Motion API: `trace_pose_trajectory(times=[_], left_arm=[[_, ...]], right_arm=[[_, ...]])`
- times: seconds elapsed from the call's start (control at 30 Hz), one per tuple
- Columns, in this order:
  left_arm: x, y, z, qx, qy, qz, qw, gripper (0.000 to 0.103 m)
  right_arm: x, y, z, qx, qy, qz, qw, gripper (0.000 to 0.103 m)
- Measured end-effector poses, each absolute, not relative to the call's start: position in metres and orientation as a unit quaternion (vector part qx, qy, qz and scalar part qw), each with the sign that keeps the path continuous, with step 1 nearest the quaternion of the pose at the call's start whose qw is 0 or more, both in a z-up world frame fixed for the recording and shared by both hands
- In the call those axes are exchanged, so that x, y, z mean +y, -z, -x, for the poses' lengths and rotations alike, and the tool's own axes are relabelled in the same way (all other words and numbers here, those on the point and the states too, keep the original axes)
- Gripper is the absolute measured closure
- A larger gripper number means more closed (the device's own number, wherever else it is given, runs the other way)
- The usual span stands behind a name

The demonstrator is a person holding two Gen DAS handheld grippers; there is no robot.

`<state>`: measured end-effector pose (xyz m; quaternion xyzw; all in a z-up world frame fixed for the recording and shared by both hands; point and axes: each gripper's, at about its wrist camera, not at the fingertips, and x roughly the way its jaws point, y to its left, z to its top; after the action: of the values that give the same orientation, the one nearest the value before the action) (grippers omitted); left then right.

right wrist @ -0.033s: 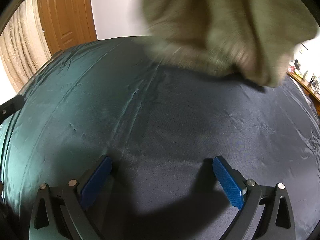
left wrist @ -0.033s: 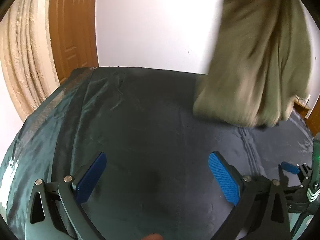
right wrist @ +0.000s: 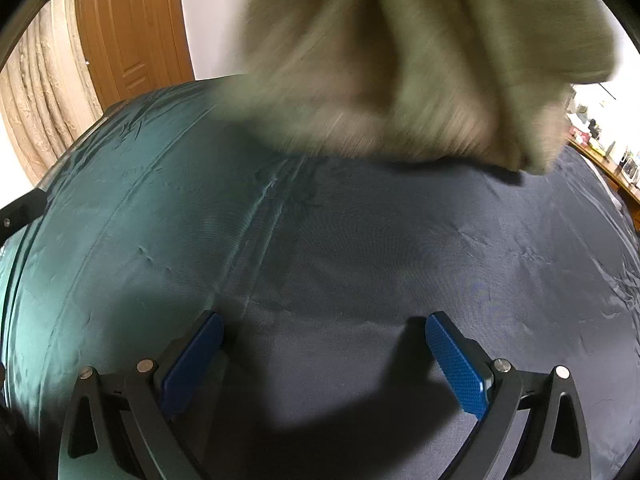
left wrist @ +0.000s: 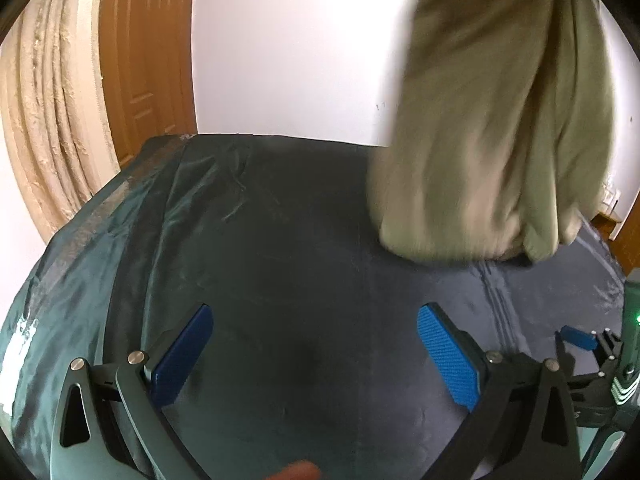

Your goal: Fold clothes

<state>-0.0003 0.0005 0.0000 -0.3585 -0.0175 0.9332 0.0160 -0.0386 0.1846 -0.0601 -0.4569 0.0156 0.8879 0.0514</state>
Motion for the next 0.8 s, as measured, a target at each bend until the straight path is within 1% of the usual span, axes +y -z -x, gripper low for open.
trace_pose_trajectory(times=[0.53, 0.67, 0.8], left_arm=[[0.016, -0.003, -0.004, -0.012, -0.931, 0.365, 0.022, 0.0], [0.016, -0.004, -0.004, -0.015, -0.93, 0.365, 0.035, 0.001], [0.016, -0.013, -0.007, -0.036, -0.931, 0.357, 0.075, 0.001]], right_arm=[[0.187, 0.055, 0.037, 0.016, -0.888, 0.458, 0.052, 0.0], [0.186, 0.052, 0.038, 0.015, -0.888, 0.457, 0.052, 0.0], [0.184, 0.055, 0.038, 0.015, -0.888, 0.458, 0.052, 0.0]])
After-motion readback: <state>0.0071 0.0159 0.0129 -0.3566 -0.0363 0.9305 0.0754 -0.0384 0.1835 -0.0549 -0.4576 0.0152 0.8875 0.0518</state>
